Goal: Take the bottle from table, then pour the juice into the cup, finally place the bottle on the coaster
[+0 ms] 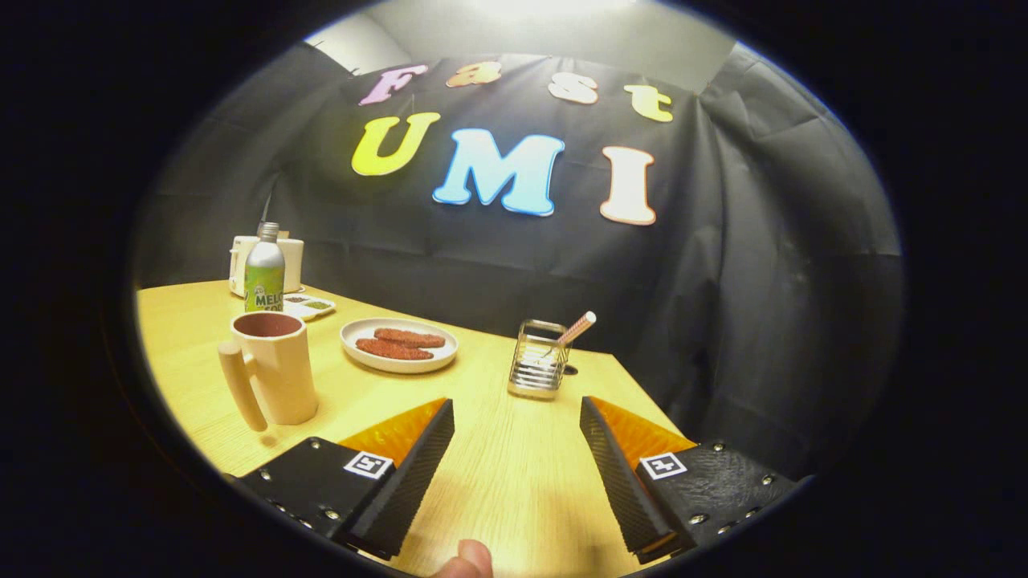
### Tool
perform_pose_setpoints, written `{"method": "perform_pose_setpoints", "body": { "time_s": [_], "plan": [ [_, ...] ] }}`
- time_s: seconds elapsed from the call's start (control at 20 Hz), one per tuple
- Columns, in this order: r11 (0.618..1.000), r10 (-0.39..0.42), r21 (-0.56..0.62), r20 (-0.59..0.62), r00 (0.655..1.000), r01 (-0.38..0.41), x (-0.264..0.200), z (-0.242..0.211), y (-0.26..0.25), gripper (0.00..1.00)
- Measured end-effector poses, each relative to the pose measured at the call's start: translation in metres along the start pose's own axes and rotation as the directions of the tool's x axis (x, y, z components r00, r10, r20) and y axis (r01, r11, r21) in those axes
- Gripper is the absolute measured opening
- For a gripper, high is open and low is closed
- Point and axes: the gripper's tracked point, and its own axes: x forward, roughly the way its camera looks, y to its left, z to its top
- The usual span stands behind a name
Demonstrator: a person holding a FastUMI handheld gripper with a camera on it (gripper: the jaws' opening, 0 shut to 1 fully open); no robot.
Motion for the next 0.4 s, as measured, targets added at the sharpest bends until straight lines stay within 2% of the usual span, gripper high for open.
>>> {"method": "perform_pose_setpoints", "body": {
  "time_s": [0.2, 0.3, 0.4],
  "plan": [
    [0.984, -0.004, 0.178, 0.022, 1.0, 0.0, -0.003, -0.007, -0.015, 0.96],
    [0.978, -0.03, 0.206, -0.041, 0.999, 0.038, -0.012, -0.024, -0.023, 0.96],
    [0.973, -0.02, 0.23, -0.03, 0.999, 0.027, -0.031, -0.021, -0.021, 0.98]
  ]
}}
